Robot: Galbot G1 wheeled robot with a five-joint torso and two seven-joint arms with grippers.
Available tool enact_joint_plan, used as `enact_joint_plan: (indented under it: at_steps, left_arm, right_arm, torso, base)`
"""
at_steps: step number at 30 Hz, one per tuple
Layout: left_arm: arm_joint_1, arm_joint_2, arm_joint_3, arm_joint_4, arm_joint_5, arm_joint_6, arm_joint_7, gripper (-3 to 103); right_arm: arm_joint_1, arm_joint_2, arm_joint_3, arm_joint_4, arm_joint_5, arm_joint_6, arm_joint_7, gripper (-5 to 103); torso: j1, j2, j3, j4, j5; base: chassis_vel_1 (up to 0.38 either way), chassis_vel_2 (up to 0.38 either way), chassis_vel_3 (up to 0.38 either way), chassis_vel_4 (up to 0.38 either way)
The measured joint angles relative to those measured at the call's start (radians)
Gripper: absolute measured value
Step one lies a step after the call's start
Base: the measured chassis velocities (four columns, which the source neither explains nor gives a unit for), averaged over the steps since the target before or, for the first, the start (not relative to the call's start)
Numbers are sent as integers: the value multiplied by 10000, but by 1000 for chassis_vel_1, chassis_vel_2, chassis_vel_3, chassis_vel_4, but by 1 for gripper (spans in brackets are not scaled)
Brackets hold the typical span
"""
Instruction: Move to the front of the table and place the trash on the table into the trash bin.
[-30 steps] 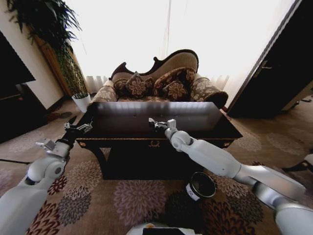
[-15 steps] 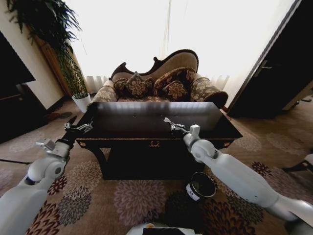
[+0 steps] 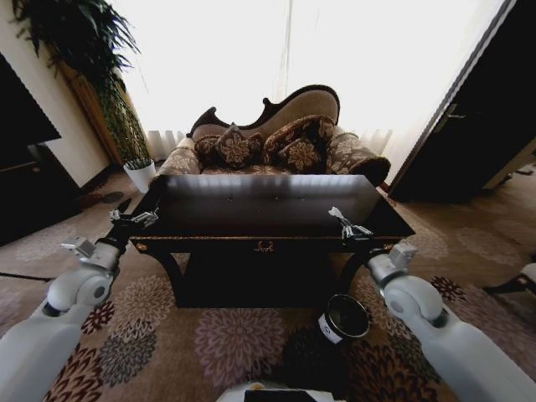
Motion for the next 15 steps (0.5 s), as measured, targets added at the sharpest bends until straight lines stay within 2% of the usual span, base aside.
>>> enact_joint_plan:
  at_steps: [6,9,11,12,15]
  left_arm:
    - [0,0,0,1,0,0,-4,100]
    - [0,0,0,0,0,0,-4,100]
    - [0,0,0,1,0,0,-4,100]
    - [0,0,0,1,0,0,-4,100]
    - [0,0,0,1,0,0,-3,100]
  right_arm:
    - [-1515,856,1320,-277,-509,815,-621,1]
    - [-1865,1244,1422,-431,-738,1092,-712,1]
    - [-2141,1975,1393,-1020,-1329,1694,-810,1]
    - [-2141,1975,1393,-1020,-1329,1694,-810,1]
    - [-2162,2953,1060,-2296,-1875,2514,-841,1]
  torso:
    - [0,0,1,0,-4]
    - [0,0,0,0,-4]
    - [0,0,0,0,-5]
    - [0,0,0,0,-5]
    - [0,0,1,-3,3]
  base:
    - [0,0,0,0]
    - [0,0,0,0]
    - [0,0,0,0]
    - [0,0,0,0]
    - [0,0,0,0]
